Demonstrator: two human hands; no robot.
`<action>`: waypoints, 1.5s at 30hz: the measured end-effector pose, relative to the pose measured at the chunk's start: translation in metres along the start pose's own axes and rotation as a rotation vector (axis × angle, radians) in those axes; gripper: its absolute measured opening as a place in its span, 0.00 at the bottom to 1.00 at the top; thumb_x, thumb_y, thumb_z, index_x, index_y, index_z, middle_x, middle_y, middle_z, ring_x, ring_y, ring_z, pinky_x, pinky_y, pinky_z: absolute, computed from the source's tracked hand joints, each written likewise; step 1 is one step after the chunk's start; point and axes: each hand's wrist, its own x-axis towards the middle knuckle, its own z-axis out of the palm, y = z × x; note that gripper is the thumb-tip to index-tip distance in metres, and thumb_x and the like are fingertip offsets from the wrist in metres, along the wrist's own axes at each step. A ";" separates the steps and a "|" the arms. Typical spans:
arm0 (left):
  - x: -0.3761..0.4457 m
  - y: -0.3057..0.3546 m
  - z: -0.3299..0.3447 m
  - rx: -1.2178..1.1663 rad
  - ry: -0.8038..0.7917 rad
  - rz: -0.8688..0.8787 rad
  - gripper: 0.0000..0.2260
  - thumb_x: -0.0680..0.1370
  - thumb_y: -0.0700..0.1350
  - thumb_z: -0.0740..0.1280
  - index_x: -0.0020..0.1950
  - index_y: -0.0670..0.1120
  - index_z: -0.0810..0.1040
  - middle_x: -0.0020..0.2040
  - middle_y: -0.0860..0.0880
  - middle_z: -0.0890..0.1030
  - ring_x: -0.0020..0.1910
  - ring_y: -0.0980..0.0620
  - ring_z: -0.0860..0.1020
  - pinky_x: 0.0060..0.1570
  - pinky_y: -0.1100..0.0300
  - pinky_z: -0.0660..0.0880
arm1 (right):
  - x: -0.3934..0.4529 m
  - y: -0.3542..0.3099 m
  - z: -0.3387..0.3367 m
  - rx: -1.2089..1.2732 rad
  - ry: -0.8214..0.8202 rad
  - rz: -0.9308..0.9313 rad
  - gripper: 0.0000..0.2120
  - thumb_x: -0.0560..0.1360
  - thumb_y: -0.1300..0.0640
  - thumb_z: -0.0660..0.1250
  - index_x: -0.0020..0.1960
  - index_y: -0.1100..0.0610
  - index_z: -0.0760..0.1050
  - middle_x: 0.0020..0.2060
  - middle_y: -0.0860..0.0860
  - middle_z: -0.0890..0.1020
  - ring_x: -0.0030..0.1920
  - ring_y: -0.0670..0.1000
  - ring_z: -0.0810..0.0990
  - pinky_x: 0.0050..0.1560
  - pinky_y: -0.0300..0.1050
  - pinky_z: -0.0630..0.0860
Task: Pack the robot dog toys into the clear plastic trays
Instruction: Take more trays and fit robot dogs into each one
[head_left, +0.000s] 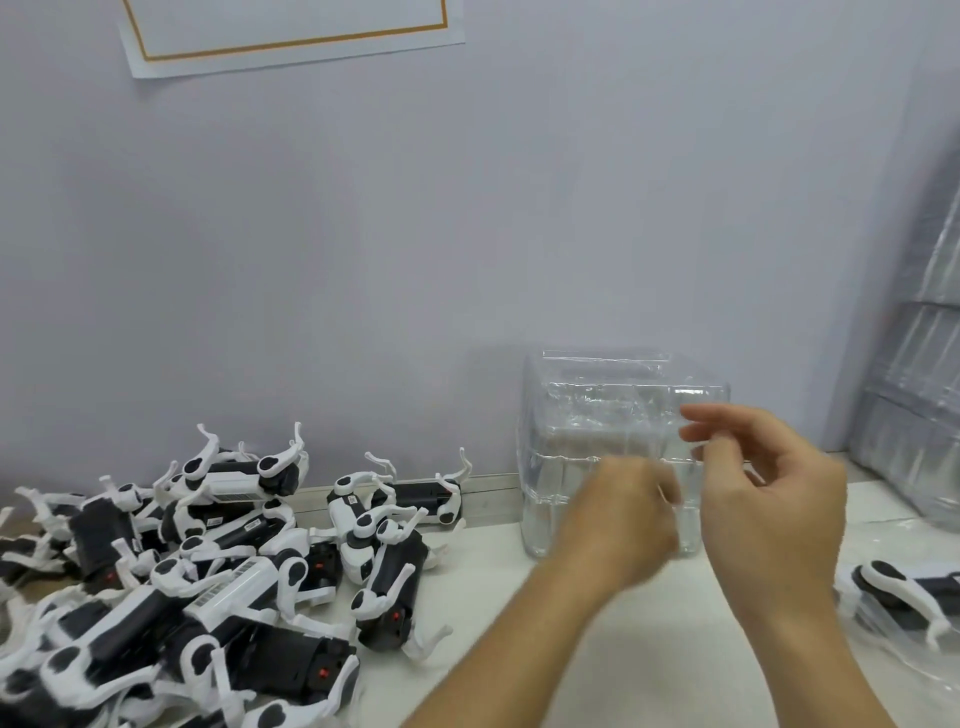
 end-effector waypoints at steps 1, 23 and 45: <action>0.014 -0.002 -0.022 -0.053 0.076 0.085 0.11 0.75 0.34 0.61 0.49 0.42 0.82 0.47 0.41 0.81 0.51 0.41 0.78 0.47 0.51 0.75 | 0.000 0.000 0.000 0.010 0.026 0.003 0.19 0.76 0.68 0.61 0.41 0.47 0.82 0.37 0.42 0.83 0.38 0.43 0.81 0.38 0.27 0.72; 0.021 0.012 -0.140 -0.017 0.491 0.073 0.08 0.78 0.55 0.68 0.44 0.54 0.74 0.47 0.60 0.78 0.56 0.54 0.72 0.56 0.55 0.61 | -0.001 0.020 0.002 0.029 0.038 0.120 0.18 0.77 0.66 0.61 0.44 0.44 0.81 0.39 0.41 0.83 0.42 0.42 0.80 0.39 0.28 0.72; -0.104 -0.033 -0.067 0.010 -0.211 -0.215 0.22 0.67 0.71 0.68 0.51 0.58 0.76 0.52 0.62 0.72 0.56 0.61 0.66 0.58 0.62 0.64 | 0.006 0.008 -0.010 -0.010 -0.243 0.155 0.18 0.78 0.66 0.60 0.44 0.45 0.81 0.39 0.45 0.85 0.35 0.42 0.79 0.36 0.32 0.75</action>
